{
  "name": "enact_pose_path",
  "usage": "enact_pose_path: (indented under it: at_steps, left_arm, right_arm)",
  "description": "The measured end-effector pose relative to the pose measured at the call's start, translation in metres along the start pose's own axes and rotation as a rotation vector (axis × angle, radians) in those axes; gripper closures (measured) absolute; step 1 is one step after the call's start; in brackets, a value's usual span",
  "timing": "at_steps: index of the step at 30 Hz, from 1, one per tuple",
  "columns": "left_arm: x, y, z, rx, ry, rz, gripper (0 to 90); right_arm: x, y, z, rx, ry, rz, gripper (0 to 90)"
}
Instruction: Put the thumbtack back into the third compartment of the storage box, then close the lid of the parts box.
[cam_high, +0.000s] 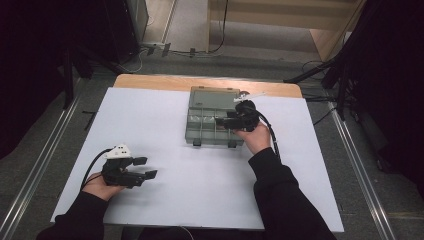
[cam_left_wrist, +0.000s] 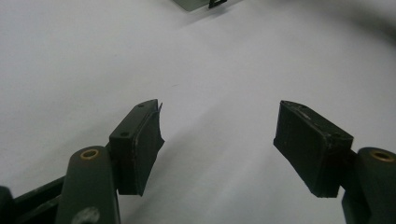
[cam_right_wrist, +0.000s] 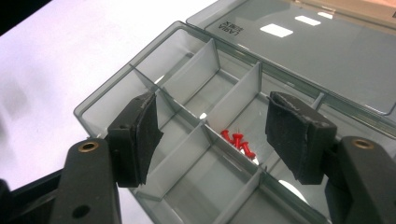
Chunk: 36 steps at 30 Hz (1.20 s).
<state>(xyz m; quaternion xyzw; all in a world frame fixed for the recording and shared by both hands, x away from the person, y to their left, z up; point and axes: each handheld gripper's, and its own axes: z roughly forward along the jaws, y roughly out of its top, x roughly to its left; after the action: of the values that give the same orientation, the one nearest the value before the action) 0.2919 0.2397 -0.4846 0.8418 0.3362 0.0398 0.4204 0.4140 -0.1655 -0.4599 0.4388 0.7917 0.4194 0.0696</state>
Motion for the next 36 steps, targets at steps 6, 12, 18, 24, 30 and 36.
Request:
enact_pose_path:
  at_steps: [6,12,18,24,30,36]
  left_arm:
    - [0.002,0.003,0.001,0.0,-0.003,0.004,30.7]
    - [0.003,0.007,0.003,-0.003,-0.002,0.009,30.7]
    - [0.005,0.012,0.008,0.001,-0.016,0.008,30.7]
    - [0.007,0.02,0.012,0.001,-0.036,0.003,30.7]
    - [0.009,0.027,0.015,-0.011,-0.041,-0.012,30.7]
    - [0.01,0.031,0.017,-0.018,-0.026,-0.017,30.7]
  right_arm:
    - [0.001,-0.009,-0.008,0.002,0.005,-0.011,31.6]
    - [-0.002,-0.014,-0.016,-0.003,-0.012,-0.007,26.2]
    - [-0.004,-0.02,-0.022,-0.016,-0.008,0.005,26.4]
    - [-0.006,-0.026,-0.025,-0.006,-0.005,0.019,27.7]
    - [-0.006,-0.032,-0.029,-0.005,-0.006,0.027,28.4]
    - [-0.007,-0.035,-0.031,-0.013,-0.004,0.038,28.9]
